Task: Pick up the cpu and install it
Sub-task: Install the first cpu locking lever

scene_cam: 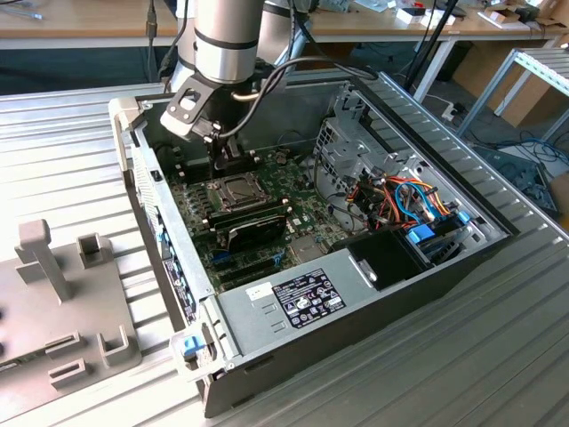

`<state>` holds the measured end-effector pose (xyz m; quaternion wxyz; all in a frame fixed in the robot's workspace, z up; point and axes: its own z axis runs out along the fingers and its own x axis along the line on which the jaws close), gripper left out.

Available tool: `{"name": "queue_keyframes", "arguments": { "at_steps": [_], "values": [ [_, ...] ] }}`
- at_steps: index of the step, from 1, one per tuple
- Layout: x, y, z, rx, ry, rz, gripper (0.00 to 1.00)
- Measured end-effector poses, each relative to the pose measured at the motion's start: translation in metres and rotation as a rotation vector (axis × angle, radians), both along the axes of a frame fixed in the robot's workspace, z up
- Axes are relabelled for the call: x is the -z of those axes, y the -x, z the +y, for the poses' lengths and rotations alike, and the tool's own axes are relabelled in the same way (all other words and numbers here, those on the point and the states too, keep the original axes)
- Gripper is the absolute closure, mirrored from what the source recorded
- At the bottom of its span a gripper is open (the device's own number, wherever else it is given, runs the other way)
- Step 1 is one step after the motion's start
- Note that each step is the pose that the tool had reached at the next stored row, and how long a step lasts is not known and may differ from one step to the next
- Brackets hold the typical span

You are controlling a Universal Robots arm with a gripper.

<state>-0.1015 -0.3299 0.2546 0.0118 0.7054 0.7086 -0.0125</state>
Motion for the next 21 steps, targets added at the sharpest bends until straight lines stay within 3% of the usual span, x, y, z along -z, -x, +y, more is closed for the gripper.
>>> {"name": "queue_keyframes", "arguments": {
  "at_steps": [4, 10, 16, 17, 21],
  "values": [
    [0.0004, 0.0076, 0.0014, 0.0, -0.0003, 0.0001, 0.89],
    [0.0006, 0.0084, 0.0027, -0.005, -0.0005, -0.0001, 0.89],
    [0.0014, 0.0083, 0.0027, -0.161, -0.0005, 0.0, 0.89],
    [0.0018, 0.0083, 0.0027, -0.203, -0.0005, 0.0, 0.89],
    [0.0021, 0.0082, 0.0028, -0.279, -0.0006, -0.0001, 0.89]
  ]
}}
